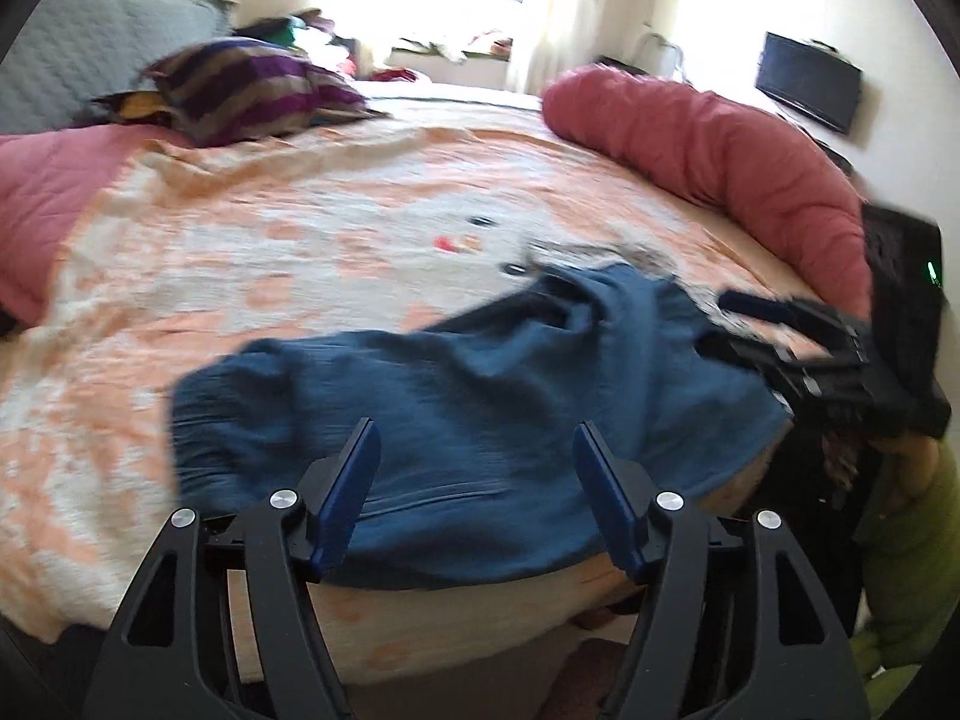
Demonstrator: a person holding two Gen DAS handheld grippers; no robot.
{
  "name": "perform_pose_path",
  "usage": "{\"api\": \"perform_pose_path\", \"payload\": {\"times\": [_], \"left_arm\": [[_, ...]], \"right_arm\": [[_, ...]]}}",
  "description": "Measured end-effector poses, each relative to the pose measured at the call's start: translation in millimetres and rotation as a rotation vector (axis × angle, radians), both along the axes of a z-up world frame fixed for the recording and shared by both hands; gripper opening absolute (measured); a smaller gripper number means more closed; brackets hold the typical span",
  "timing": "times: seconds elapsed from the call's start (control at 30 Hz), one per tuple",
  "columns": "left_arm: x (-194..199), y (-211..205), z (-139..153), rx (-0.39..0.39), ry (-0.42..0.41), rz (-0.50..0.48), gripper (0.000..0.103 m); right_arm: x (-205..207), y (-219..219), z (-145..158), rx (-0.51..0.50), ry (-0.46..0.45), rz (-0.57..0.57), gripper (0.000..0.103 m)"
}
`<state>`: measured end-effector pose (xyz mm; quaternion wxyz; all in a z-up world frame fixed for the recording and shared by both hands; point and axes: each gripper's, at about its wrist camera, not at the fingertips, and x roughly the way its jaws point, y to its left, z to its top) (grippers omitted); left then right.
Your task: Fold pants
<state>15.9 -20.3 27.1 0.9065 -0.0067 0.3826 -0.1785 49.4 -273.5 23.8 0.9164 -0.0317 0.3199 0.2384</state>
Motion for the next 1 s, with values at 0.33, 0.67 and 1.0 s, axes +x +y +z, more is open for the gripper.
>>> {"api": "perform_pose_path", "payload": {"times": [0.33,0.67,1.0], "left_arm": [[39.0,-65.8,-35.2,-0.075,0.127,-0.151,0.065],[74.4,-103.7,-59.9,-0.133,0.182,-0.195,0.034],[67.0,-122.3,-68.1,-0.168,0.173,-0.305,0.018]], "right_arm": [[73.6,1.8,7.4,-0.075,0.010,-0.037,0.075],[180.2,45.4,-30.9,-0.231,0.167,-0.050,0.075],[224.8,62.9,-66.8,-0.327,0.212,-0.106,0.065]]}}
